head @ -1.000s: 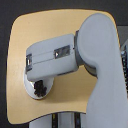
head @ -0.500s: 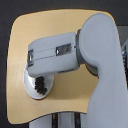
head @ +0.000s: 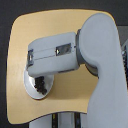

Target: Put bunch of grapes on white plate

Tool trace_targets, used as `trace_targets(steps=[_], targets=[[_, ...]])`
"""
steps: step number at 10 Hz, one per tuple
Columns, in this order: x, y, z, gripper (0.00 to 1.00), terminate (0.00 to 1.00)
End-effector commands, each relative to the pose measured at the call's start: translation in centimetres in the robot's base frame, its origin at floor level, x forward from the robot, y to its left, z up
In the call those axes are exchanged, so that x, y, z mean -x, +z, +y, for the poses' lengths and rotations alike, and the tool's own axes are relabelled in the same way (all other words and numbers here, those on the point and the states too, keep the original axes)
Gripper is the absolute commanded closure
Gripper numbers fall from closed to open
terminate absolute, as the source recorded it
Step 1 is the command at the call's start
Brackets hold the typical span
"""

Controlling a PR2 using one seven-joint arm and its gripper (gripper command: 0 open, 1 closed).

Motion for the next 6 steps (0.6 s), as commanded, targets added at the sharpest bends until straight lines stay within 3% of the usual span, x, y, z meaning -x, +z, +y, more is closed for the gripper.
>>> trace_targets(steps=[1,6], targets=[[-0.8,1.0,-0.2,0.0,0.0],[-1.8,3.3,0.4,0.0,0.0]])
